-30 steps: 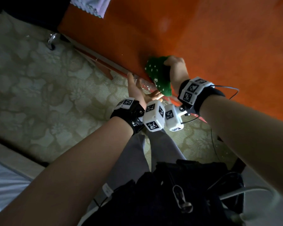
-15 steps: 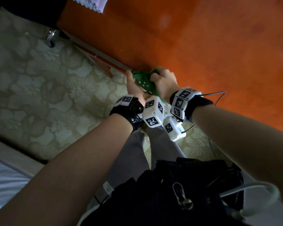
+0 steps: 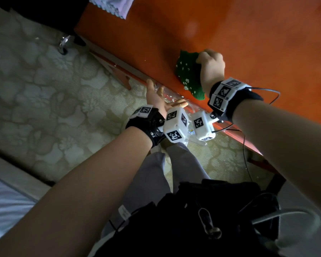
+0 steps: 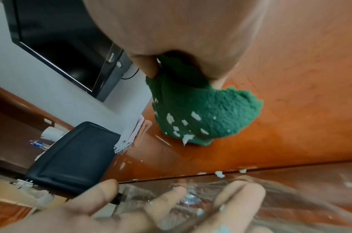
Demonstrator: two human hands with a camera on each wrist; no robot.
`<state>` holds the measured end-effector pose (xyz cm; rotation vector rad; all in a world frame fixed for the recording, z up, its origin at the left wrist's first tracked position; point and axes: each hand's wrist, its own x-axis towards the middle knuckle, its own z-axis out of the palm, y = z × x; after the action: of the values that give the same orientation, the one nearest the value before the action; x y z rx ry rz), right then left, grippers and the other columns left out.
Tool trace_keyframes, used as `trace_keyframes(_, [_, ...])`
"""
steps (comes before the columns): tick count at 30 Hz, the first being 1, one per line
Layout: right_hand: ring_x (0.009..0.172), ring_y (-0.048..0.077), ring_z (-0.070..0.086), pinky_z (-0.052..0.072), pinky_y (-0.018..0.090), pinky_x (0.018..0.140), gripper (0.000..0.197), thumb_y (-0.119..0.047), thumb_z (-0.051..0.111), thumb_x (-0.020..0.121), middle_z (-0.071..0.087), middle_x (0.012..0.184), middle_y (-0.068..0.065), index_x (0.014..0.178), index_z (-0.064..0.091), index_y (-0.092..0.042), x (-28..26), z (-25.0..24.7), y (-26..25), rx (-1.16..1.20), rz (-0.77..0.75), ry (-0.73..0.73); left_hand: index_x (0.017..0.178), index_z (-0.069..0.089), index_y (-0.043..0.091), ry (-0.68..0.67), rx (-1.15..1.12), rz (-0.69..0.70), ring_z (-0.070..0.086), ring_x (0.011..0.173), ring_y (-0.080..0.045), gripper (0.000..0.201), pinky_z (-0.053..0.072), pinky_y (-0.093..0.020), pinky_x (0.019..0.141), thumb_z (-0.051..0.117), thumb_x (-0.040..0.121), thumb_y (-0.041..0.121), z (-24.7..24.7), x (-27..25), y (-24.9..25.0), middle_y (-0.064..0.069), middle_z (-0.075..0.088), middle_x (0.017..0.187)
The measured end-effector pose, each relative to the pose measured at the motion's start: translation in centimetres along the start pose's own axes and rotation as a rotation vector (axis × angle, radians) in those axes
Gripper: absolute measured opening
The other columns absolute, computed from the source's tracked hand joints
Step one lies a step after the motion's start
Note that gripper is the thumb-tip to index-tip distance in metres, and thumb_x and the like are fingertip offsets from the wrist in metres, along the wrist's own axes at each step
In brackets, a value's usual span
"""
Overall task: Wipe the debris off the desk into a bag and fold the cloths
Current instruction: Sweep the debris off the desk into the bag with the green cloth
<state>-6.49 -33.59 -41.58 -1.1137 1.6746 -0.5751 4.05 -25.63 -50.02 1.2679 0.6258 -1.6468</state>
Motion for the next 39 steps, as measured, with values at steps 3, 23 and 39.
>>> trace_keyframes(3, [0.059, 0.018, 0.043, 0.03, 0.021, 0.046, 0.018, -0.012, 0.048, 0.083, 0.044, 0.064, 0.0, 0.066, 0.045, -0.015, -0.1, 0.7, 0.0, -0.007, 0.009, -0.011, 0.136, 0.049, 0.031, 0.002, 0.026, 0.01, 0.056, 0.113, -0.057, 0.077, 0.047, -0.073, 0.078, 0.05, 0.074, 0.078, 0.1, -0.5, 1.5, -0.023, 0.045, 0.142])
trace_keyframes(23, [0.054, 0.015, 0.037, 0.025, 0.02, 0.039, 0.009, -0.013, 0.049, 0.083, 0.042, 0.062, -0.001, 0.075, 0.051, -0.009, 0.6, -0.5, 1.3, -0.08, -0.016, 0.117, 0.146, 0.034, 0.027, -0.076, 0.151, -0.01, 0.051, 0.125, -0.049, 0.073, 0.049, -0.048, 0.077, 0.035, 0.091, 0.074, 2.0, -4.9, 0.4, -0.027, 0.046, 0.141])
trace_keyframes(39, [0.054, 0.015, 0.037, 0.026, 0.018, 0.037, 0.01, -0.014, 0.05, 0.083, 0.042, 0.062, -0.001, 0.074, 0.052, -0.009, 0.4, -1.0, 1.0, -0.066, -0.033, 0.095, 0.153, 0.024, 0.012, -0.118, 0.105, 0.027, 0.046, 0.123, -0.058, 0.092, 0.051, -0.053, 0.057, 0.034, 0.089, 0.077, 2.2, -5.0, 2.6, -0.037, 0.037, 0.144])
